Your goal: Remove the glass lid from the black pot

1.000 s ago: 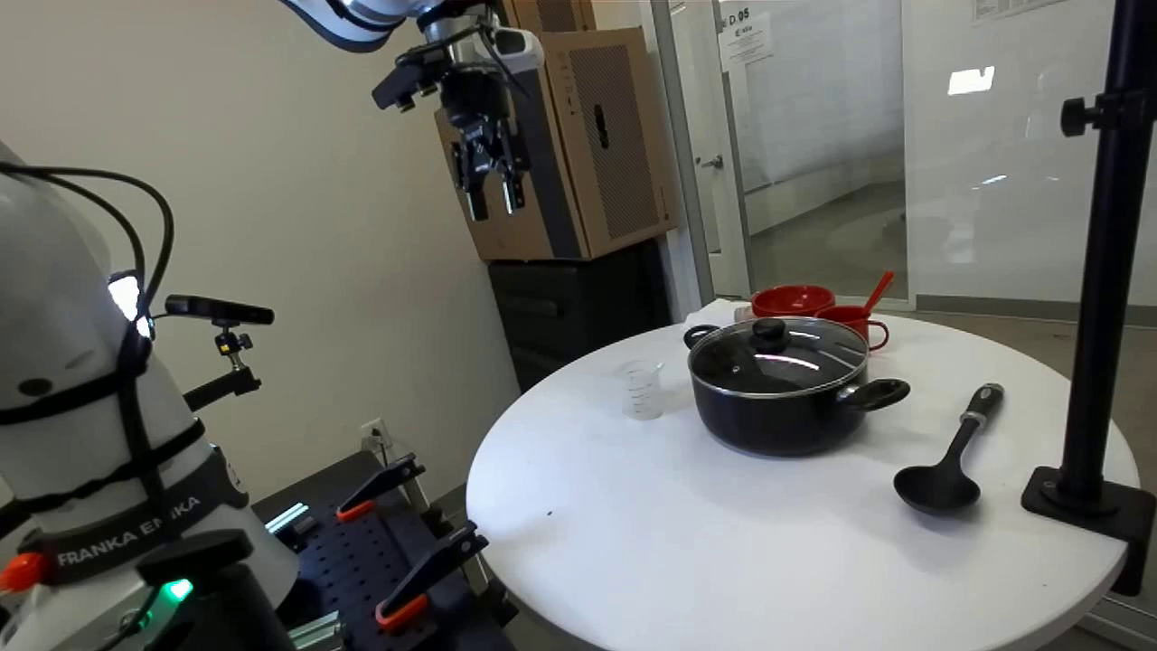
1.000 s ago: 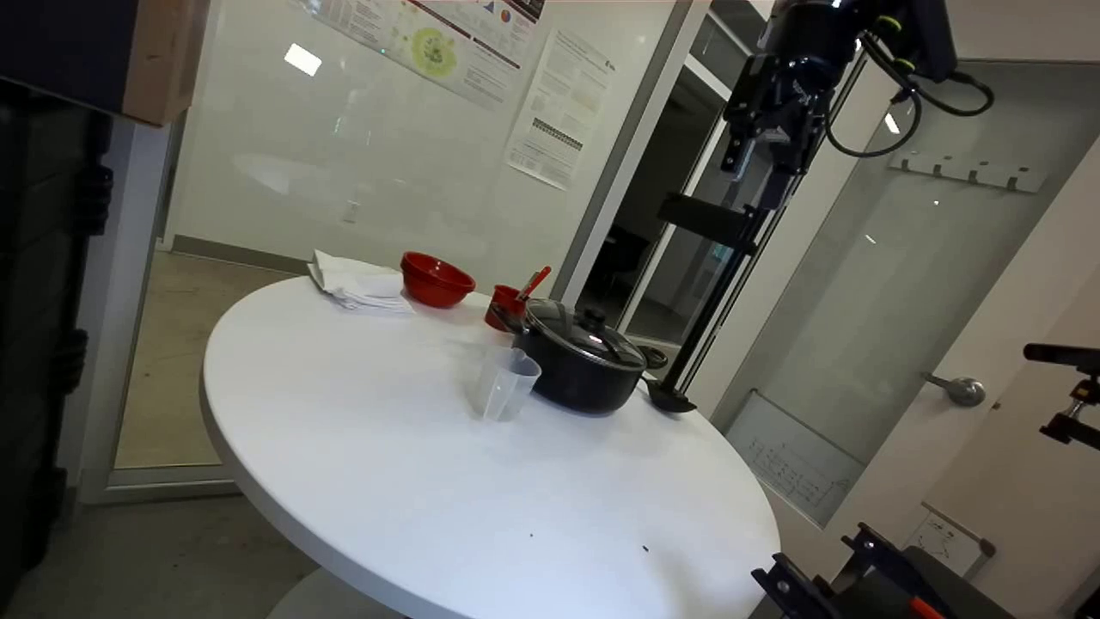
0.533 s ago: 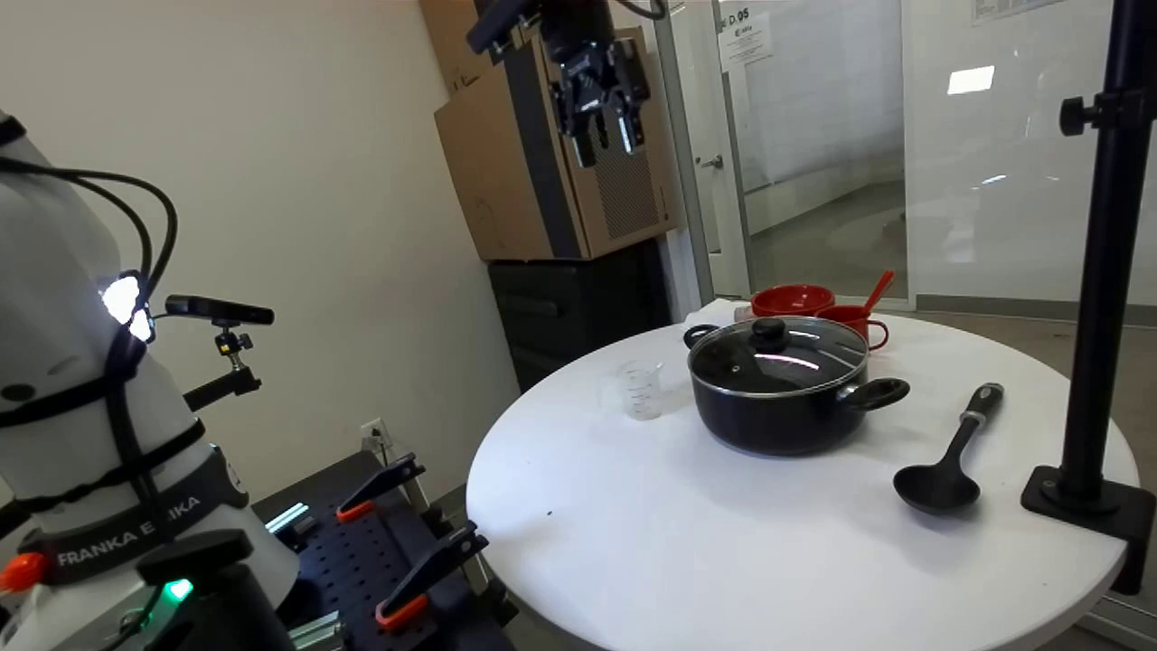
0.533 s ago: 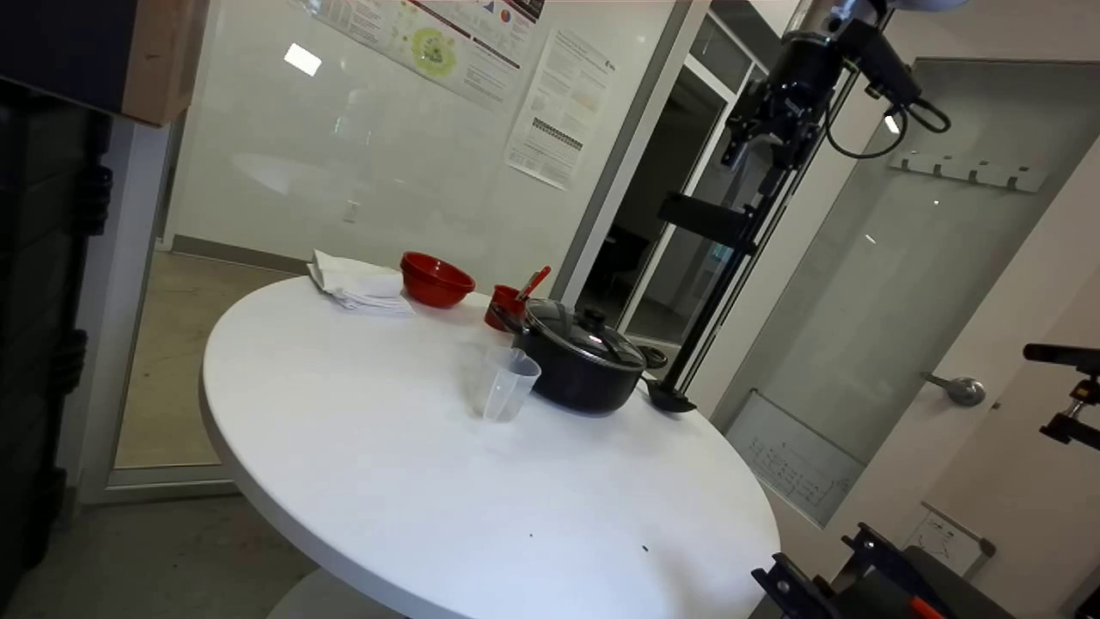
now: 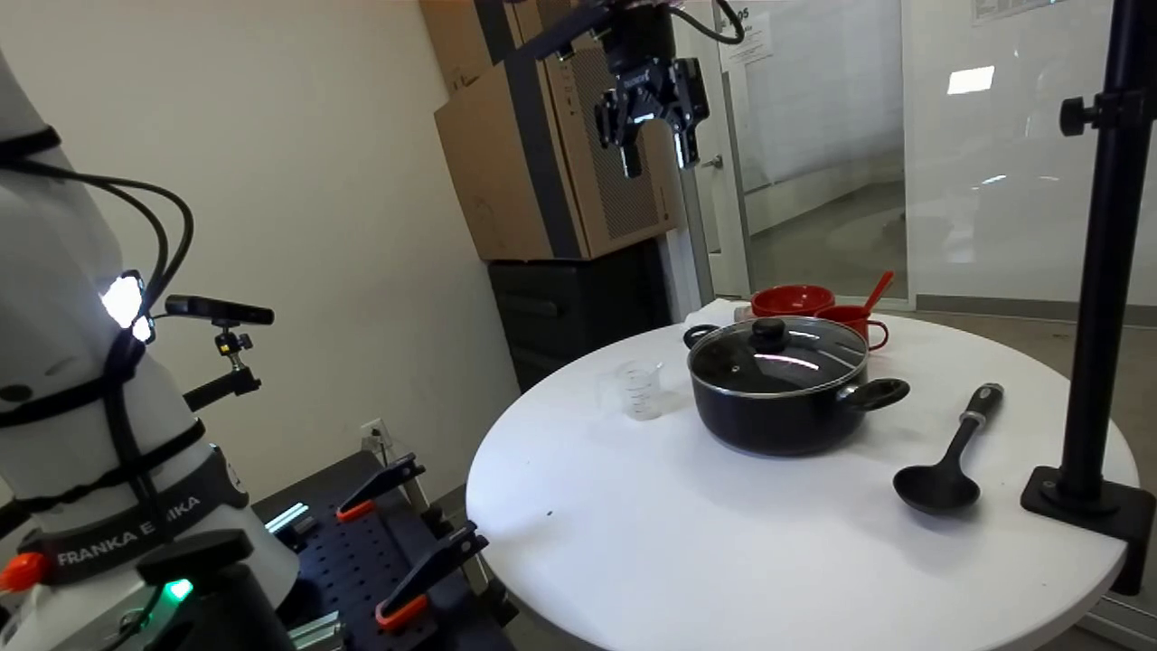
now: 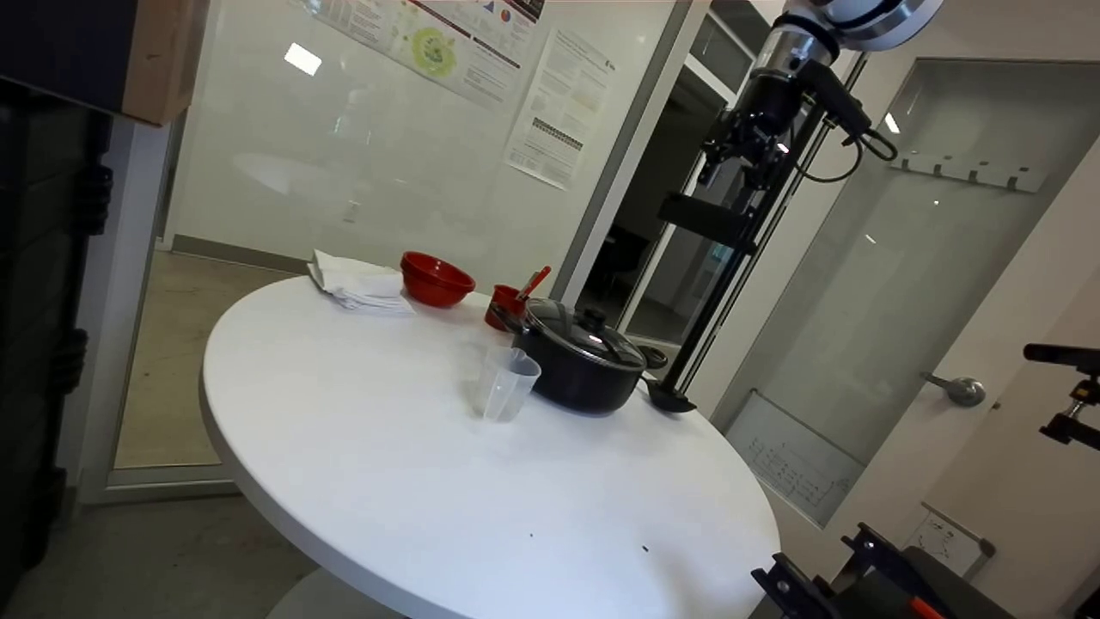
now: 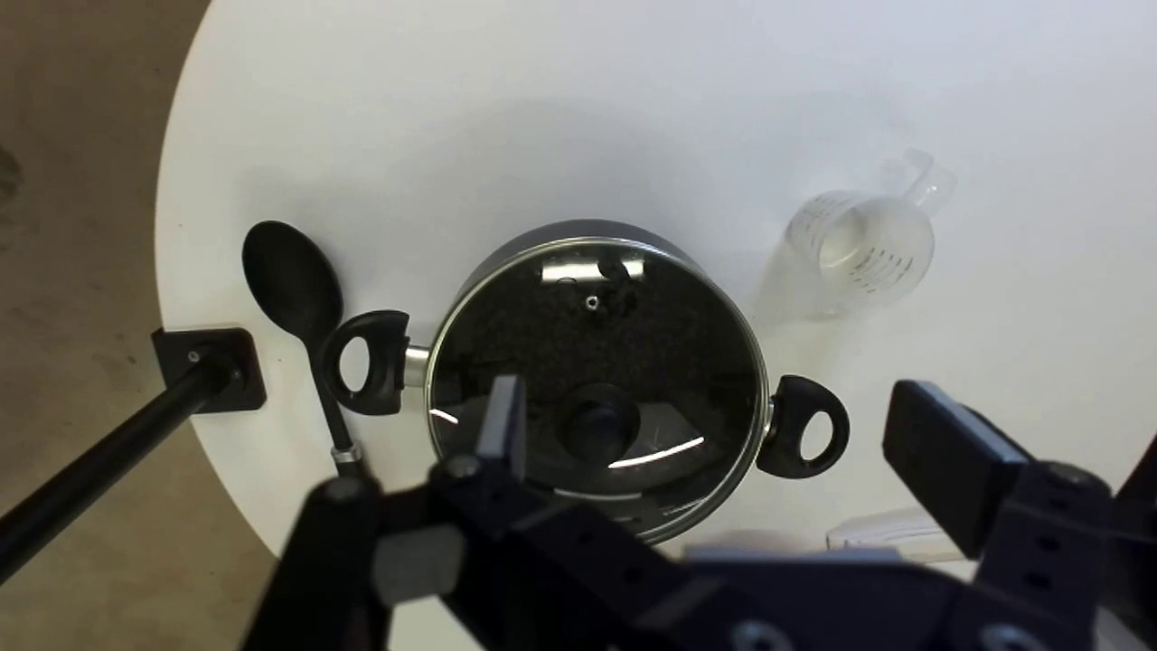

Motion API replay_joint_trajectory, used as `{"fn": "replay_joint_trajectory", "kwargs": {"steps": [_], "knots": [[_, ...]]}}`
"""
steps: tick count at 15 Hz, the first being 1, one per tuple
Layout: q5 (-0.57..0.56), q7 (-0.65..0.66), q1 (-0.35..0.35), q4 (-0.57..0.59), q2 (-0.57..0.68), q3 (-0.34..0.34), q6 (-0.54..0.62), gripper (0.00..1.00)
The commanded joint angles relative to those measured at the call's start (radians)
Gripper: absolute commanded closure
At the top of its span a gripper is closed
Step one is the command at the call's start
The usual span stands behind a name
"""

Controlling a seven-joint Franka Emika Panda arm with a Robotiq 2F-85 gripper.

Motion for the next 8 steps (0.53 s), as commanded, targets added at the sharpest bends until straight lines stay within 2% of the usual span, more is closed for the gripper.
{"fn": "replay_joint_trajectory", "kwargs": {"steps": [1, 5, 8], "knots": [[-0.025, -0.026, -0.018, 0.019, 0.046, -0.01, 0.047, 0.0], [-0.069, -0.02, -0.049, 0.111, 0.163, -0.031, 0.12, 0.0], [-0.072, -0.022, -0.073, 0.215, 0.278, -0.04, 0.128, 0.0]]}}
